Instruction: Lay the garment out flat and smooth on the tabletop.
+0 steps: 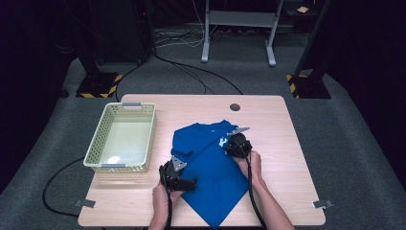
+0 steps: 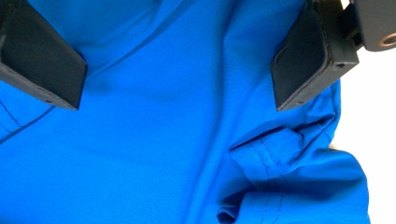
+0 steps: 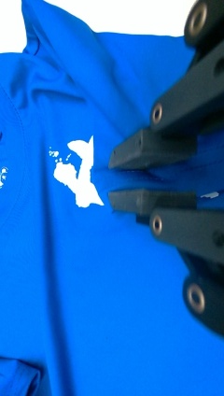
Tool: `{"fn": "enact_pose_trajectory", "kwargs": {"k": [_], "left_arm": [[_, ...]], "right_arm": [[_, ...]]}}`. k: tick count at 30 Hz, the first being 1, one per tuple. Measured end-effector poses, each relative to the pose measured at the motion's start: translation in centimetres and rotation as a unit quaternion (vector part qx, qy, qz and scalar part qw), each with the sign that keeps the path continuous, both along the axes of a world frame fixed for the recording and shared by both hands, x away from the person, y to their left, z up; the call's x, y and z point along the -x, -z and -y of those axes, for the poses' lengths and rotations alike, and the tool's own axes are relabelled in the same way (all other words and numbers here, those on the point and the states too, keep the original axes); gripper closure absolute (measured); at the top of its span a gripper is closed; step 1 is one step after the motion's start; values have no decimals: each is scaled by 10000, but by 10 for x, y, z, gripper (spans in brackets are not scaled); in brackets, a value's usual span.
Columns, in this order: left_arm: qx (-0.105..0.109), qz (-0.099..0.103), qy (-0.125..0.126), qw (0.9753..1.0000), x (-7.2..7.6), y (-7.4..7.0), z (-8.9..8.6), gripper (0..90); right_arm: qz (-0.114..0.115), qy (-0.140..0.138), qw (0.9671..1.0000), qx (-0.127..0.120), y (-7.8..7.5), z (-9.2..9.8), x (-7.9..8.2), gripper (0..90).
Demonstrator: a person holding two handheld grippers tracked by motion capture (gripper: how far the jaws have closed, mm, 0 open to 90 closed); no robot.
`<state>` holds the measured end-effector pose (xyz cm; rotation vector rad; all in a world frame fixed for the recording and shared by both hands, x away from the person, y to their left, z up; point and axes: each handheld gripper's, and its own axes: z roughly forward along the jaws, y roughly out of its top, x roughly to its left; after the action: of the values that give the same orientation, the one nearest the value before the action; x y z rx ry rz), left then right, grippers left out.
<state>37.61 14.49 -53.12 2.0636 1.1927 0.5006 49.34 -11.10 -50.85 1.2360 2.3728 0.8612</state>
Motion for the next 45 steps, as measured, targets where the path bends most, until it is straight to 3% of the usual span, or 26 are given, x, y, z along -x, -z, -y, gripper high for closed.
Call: {"fn": "enact_pose_trajectory", "kwargs": {"k": [5,14,29,45], "left_arm": [[1,-1,0,10000,0,0,0,32],[2,1,0,10000,0,0,0,33],[1,-2,0,10000,0,0,0,32],[1,-2,0,10000,0,0,0,33]], "right_arm": [[15,0,10000,-10,-2,1,0,860],[151,156,9995,-246,-13,13,-1,862],[414,382,9977,-378,-34,34,-4,863],[522,649,9955,-452,-43,59,-8,863]]}}
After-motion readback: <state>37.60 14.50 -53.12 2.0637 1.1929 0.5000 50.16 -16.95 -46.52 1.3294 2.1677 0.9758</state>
